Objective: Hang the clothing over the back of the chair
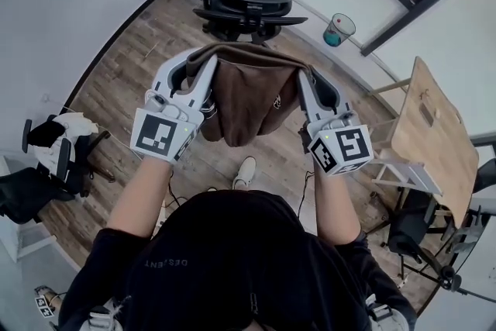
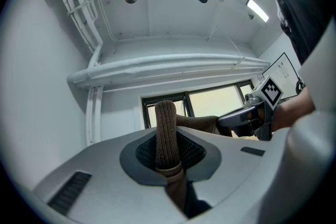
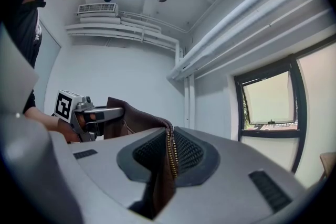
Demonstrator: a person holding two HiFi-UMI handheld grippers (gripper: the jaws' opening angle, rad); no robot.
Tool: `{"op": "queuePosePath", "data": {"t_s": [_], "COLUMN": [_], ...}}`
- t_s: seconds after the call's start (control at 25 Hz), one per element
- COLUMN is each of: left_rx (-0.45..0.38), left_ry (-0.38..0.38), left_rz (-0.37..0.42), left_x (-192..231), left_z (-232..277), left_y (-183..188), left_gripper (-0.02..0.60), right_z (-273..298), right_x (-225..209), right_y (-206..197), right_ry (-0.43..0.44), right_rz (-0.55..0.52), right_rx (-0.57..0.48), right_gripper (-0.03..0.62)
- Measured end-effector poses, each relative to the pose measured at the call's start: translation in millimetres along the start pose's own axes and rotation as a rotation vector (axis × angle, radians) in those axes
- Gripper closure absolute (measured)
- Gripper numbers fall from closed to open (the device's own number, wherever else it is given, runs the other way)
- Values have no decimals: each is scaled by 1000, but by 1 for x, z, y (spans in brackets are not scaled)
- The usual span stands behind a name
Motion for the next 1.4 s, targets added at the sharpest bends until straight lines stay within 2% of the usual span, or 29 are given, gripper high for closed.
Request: {"op": "queuePosePath", "data": {"t_s": [0.48, 0.8, 1.08, 1.4], "left_rx": [14, 35, 37, 13], "left_ry": [41, 56, 18, -69], "left_rz": [11, 12, 6, -20], "left_x": [8, 12, 29, 58], "left_z": [72, 92, 114, 147], "left_y": [-6, -12, -24, -35], "left_gripper": [534, 534, 532, 534], "right_z": [34, 46, 64, 88], "right_x": [-67, -84, -93, -102], "right_y": [3, -1, -9, -12], "right_ry": [33, 60, 35, -40], "right_rz": [7, 16, 26, 23], "right_rx": [16, 23, 38, 61], "right_gripper": [537, 537, 537, 536]}}
Point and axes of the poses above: the fingertips, and each gripper's own axes: z forward along the fingers, x to its left, y out of its top, the point moved 2 cm from there along -z, backward along the fingers
